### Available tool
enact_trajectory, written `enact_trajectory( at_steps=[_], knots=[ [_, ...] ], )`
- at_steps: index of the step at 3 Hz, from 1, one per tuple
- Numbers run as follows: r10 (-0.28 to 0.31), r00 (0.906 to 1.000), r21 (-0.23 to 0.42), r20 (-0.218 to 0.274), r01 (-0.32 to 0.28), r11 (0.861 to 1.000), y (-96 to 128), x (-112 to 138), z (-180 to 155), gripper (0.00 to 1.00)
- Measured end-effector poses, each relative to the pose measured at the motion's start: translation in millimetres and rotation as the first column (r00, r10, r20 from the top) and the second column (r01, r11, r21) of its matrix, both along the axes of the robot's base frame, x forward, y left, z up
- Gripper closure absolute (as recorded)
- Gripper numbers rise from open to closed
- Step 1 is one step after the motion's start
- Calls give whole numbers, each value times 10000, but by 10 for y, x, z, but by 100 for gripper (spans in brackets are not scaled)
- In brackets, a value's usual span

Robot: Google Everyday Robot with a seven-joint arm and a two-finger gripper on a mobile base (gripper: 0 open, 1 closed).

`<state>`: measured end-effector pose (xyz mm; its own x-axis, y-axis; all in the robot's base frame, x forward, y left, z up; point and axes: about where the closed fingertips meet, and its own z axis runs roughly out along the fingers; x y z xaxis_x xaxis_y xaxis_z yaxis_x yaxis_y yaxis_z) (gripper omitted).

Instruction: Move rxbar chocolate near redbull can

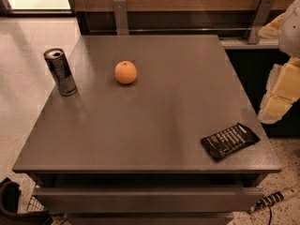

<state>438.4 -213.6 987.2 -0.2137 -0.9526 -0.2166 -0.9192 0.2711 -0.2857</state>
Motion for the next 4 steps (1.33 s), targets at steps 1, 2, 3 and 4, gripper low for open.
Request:
enact_trajectory(
  at_steps=[1,2,3,4],
  knots=[
    [30,10000,35,-1,-30,10000,-2,3,-3,0],
    [837,9965,980,1,-834,9917,-70,70,-77,0],
    [2053,9786,2418,-126,-1962,9503,-189,116,-344,0],
    [3453,9383,3859,168,-3247,8635,-213,73,-740,0]
  ],
)
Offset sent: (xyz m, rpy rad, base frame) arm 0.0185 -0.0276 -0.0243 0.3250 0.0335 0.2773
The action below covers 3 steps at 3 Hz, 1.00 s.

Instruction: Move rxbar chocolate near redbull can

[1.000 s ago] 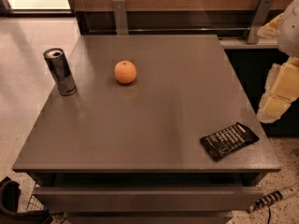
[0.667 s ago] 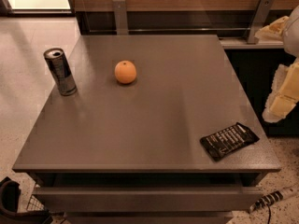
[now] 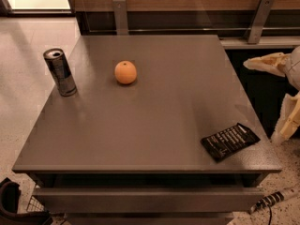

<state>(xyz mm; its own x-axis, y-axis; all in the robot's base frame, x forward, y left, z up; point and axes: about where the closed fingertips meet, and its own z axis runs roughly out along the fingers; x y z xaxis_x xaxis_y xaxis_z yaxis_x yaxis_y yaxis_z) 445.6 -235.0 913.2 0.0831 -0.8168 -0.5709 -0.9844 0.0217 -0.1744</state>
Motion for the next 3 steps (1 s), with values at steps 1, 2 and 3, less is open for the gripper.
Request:
enact_trajectory(
  at_steps=[1,2,3],
  knots=[
    [482,9988,889,-38,-477,9949,21,-51,-268,0],
    [798,9958,1916,447,-869,9776,133,-9,-475,0],
    [798,9958,1916,447,-869,9776,133,-9,-475,0]
  ],
)
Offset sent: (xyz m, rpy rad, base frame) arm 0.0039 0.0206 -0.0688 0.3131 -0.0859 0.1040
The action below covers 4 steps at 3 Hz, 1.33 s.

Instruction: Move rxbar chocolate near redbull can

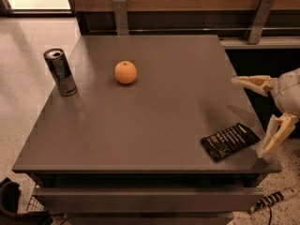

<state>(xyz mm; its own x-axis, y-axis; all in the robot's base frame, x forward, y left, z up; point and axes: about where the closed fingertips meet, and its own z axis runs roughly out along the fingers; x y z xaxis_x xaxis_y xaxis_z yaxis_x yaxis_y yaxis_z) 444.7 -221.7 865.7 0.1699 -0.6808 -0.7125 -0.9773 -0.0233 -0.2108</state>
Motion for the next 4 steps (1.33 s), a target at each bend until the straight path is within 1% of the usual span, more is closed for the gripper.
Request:
enact_trajectory(
  at_steps=[1,2,3,4],
  knots=[
    [6,9978,493,-668,27,9988,-9,33,-192,0],
    [-66,9898,1171,-1421,234,9928,39,25,-449,0],
    [-164,9850,1278,-1720,388,9910,86,-27,-499,0],
    [-213,9814,1164,-1905,441,9922,141,-76,-524,15]
  ],
)
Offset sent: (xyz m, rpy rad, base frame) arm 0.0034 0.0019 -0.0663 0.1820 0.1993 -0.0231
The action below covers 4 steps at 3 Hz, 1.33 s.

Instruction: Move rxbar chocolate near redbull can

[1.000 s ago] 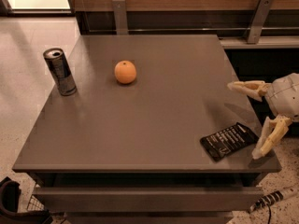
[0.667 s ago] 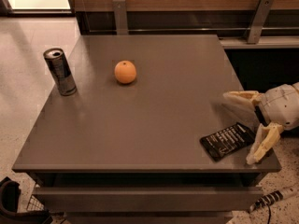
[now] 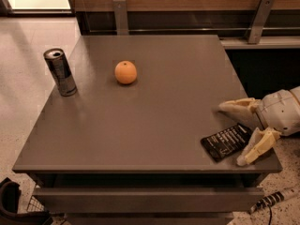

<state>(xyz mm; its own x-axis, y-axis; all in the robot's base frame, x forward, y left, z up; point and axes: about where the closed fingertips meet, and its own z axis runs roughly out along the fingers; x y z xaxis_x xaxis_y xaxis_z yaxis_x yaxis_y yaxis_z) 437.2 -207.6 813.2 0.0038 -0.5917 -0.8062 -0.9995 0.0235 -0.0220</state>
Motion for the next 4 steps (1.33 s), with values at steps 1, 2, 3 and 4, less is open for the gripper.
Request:
enact_trajectory(
  at_steps=[1,2,3,4],
  knots=[
    [73,9999,-140,-94,-74,9999,45,-23,-85,46],
    [73,9999,-140,-94,-74,9999,45,-23,-45,69],
    [73,9999,-139,-94,-74,9999,45,-23,-12,93],
    [74,9999,-139,-94,-75,9999,46,-23,-11,100]
  ],
)
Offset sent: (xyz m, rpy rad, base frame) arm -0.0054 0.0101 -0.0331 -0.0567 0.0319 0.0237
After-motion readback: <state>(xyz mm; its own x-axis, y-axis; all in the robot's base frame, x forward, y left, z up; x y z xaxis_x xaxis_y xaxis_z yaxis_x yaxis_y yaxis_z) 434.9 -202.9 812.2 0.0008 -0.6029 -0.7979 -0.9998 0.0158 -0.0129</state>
